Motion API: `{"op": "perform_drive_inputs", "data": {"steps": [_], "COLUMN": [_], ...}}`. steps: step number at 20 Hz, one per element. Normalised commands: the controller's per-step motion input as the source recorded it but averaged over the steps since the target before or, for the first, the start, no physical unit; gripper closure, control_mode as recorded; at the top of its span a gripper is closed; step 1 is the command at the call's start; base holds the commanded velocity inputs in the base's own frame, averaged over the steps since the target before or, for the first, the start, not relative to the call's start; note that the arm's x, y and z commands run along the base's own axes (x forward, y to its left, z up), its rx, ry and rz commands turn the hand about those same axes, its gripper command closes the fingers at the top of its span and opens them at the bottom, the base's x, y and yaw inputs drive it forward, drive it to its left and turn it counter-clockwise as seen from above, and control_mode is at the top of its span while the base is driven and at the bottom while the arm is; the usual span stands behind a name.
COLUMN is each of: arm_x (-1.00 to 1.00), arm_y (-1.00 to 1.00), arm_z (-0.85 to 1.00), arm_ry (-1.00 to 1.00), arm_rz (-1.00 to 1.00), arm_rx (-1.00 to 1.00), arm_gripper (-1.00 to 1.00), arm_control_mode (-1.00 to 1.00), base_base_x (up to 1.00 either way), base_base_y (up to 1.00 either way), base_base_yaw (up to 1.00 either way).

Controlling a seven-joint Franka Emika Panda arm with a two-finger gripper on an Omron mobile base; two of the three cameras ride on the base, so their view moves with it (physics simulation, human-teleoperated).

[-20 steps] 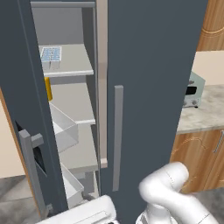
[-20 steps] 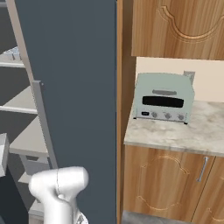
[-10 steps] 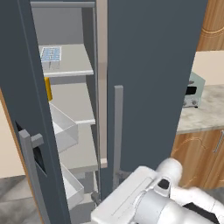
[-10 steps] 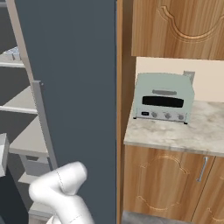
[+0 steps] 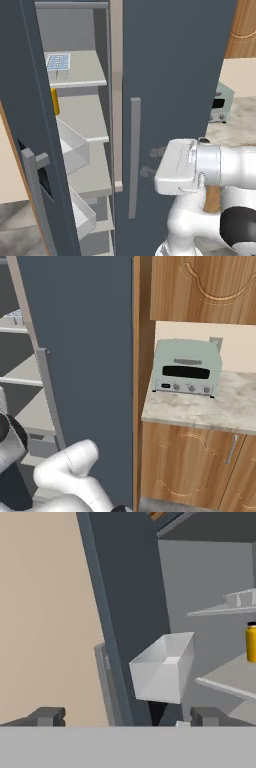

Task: Open the freezer door, pick up the ice cube tray from the freezer, and place it on the dining counter.

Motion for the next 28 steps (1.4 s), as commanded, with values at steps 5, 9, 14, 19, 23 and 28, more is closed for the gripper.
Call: {"op": "perform_drive_inputs", "data": {"steps": [5, 9, 14, 19, 23, 28], "arm_x": [0.76, 0.34, 0.03, 0.17, 0.26, 0.22], "arm_y": [-0.04, 0.28, 0.63, 0.44, 0.36, 0.47], "arm_z": [-0.24, -0.53, -0.38, -0.05, 0.00, -0.11], "arm_ry": [-0.07, -0.16, -0.14, -0.03, 0.00, 0.00], "arm_rz": [0.32, 0.27, 0.21, 0.13, 0.11, 0.10], "arm_rx": [0.10, 0.00, 0.00, 0.06, 0.05, 0.00], "arm_gripper": [-1.00, -1.00, -1.00, -1.00, -1.00, -1.00], "arm_control_mode": [-1.00, -1.00, -1.00, -1.00, -1.00, -1.00], "base_base_x": [0.00, 0.00, 0.00, 0.00, 0.00, 0.00], "base_base_y": [0.00, 0.00, 0.00, 0.00, 0.00, 0.00], "base_base_yaw": [0.00, 0.00, 0.00, 0.00, 0.00, 0.00]}}
